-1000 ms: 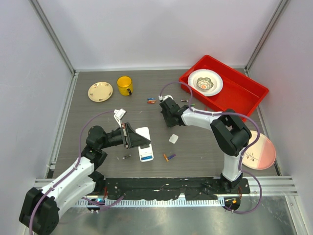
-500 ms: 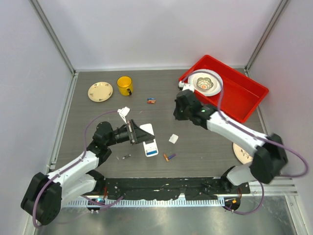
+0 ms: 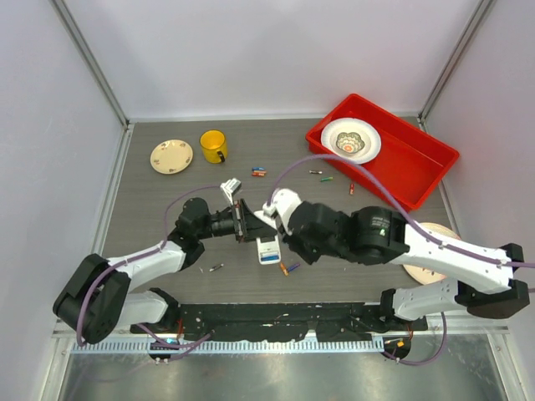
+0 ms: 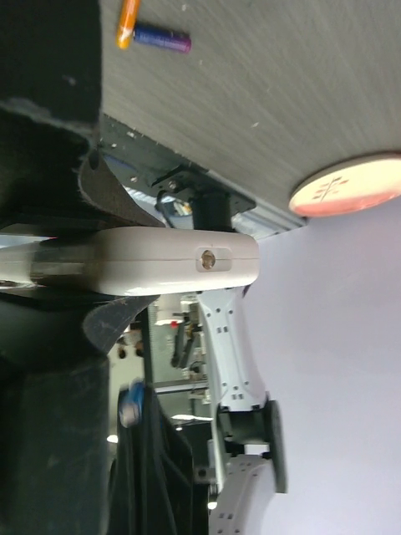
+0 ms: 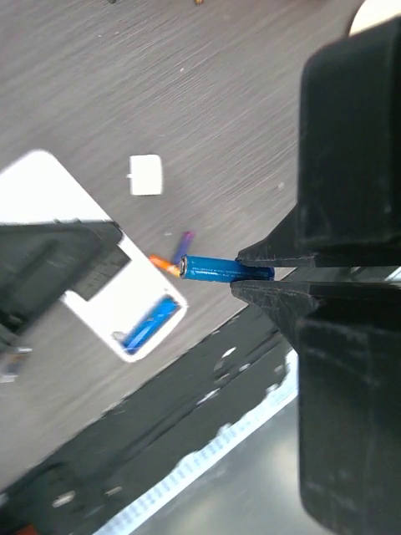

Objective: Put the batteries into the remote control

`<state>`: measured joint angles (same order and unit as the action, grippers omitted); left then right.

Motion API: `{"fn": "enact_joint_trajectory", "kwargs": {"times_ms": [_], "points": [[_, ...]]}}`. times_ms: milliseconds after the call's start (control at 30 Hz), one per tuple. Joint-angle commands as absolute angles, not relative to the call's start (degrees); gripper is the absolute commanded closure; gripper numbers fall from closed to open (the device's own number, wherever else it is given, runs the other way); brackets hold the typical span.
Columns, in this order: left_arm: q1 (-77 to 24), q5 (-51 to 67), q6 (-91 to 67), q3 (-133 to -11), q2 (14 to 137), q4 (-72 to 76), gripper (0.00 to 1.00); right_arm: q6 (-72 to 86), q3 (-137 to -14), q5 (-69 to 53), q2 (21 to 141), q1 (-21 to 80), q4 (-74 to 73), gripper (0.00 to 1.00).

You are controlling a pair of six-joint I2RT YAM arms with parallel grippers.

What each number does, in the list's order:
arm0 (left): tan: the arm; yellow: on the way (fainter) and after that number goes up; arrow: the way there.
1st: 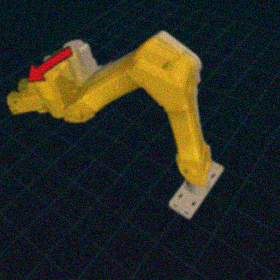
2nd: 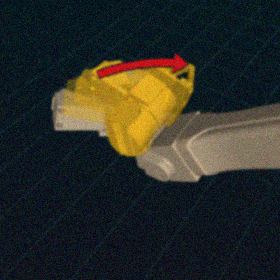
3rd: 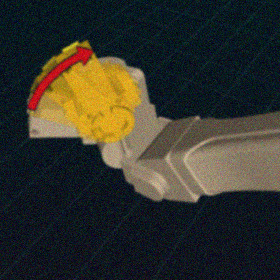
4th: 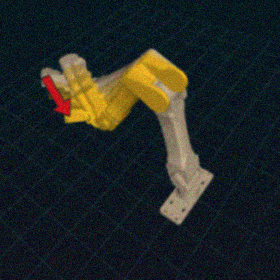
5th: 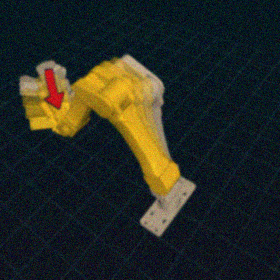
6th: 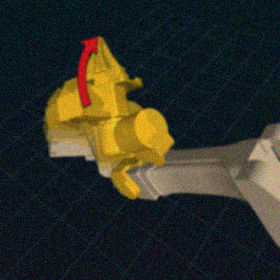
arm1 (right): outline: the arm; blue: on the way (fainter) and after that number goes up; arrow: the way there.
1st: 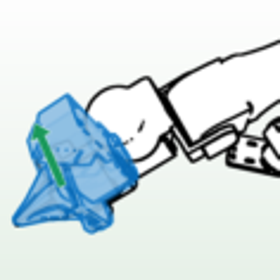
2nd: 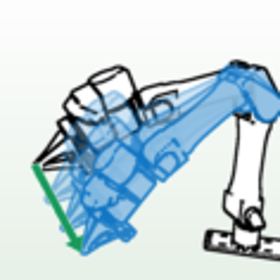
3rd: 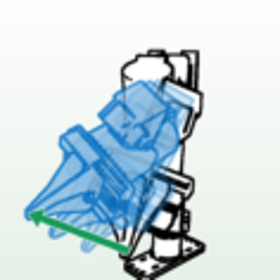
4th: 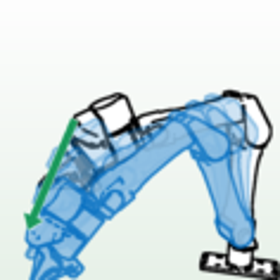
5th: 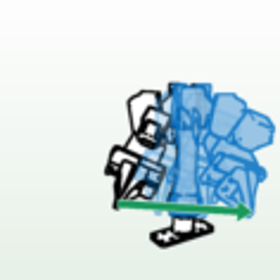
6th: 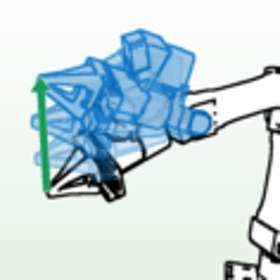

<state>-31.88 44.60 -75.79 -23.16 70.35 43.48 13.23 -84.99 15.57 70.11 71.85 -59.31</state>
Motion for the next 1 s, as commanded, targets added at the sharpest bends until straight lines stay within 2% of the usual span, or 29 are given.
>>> {"fn": "enact_joint_trajectory", "kwargs": {"times_ms": [0,100,267,533,967], "points": [[-34.8,50.9,-77.3,-26.2,71.6,48.8,1.00,4.7,-85.2,20.0,71.2,78.3,-72.0,0.99],[-37.4,53.1,-75.8,-26.1,70.8,45.8,1.00,1.6,-84.0,17.3,70.7,82.9,-71.3,0.99],[-39.5,51.7,-66.6,-27.2,67.2,30.9,1.00,-2.5,-85.4,15.6,72.4,84.8,-70.0,0.99],[-39.9,51.0,-66.4,-25.9,65.5,30.3,1.00,-3.4,-87.2,11.4,78.7,86.7,-68.8,0.99],[-40.4,48.1,-70.1,-23.3,68.8,38.2,1.00,-3.1,-90.4,7.2,84.6,87.1,-66.5,0.99]]}}
